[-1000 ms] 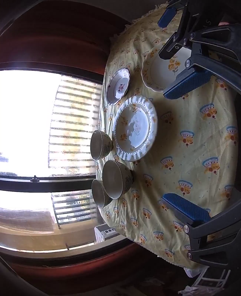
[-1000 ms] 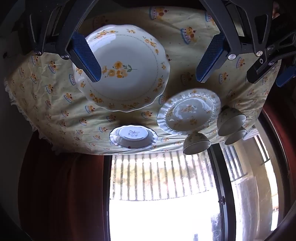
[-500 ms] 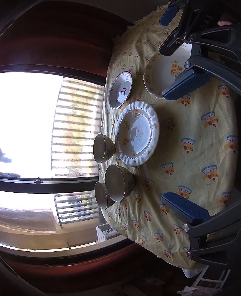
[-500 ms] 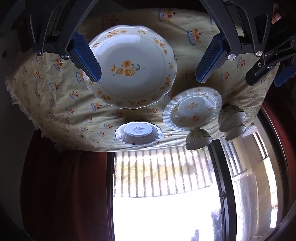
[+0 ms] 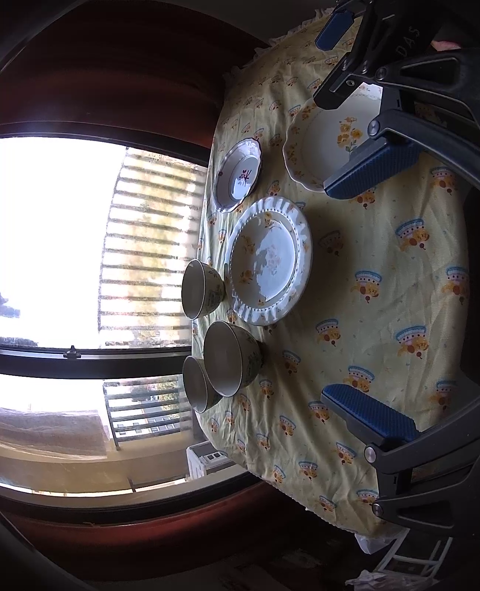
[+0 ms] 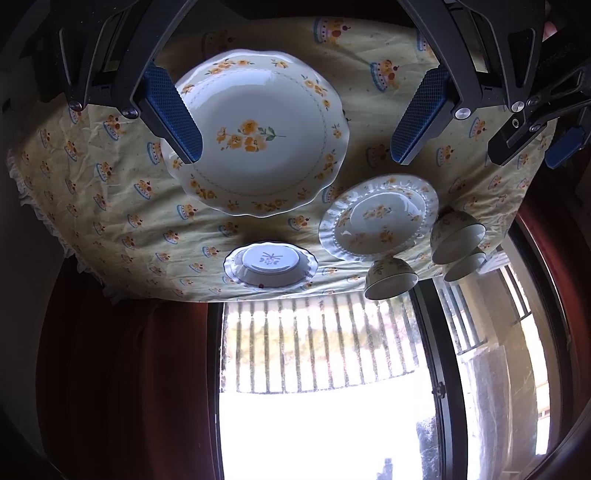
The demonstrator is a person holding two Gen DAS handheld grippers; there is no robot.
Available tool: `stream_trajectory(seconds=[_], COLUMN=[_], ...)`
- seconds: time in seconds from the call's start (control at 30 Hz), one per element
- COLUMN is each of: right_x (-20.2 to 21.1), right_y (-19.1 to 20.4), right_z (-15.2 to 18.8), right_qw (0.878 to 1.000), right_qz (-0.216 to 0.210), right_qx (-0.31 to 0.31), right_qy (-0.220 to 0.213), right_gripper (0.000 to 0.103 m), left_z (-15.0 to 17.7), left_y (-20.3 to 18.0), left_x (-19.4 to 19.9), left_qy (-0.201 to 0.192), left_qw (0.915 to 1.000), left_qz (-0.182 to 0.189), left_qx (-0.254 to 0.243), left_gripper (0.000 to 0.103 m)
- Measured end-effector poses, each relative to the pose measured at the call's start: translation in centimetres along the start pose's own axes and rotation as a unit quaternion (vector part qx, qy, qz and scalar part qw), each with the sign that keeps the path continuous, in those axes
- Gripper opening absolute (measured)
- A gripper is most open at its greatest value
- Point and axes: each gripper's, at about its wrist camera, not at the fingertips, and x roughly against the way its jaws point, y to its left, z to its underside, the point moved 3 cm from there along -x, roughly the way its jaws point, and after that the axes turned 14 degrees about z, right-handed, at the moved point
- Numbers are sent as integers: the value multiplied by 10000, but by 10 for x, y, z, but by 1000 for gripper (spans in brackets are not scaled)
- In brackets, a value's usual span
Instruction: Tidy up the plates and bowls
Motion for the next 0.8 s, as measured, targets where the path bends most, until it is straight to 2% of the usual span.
stream_trajectory(seconds=[0.8], right_x=[0], right_y=[-2], right_z=[-1], right_qw=[9999], right_qz=[99], right_qx=[26], right_qy=[3], right_gripper=[103], left_z=[4], left_y=[4], left_x=[-1], left_qy=[8], left_qw=[9999], left_qz=[-84], left_qx=[-63], left_gripper=[101])
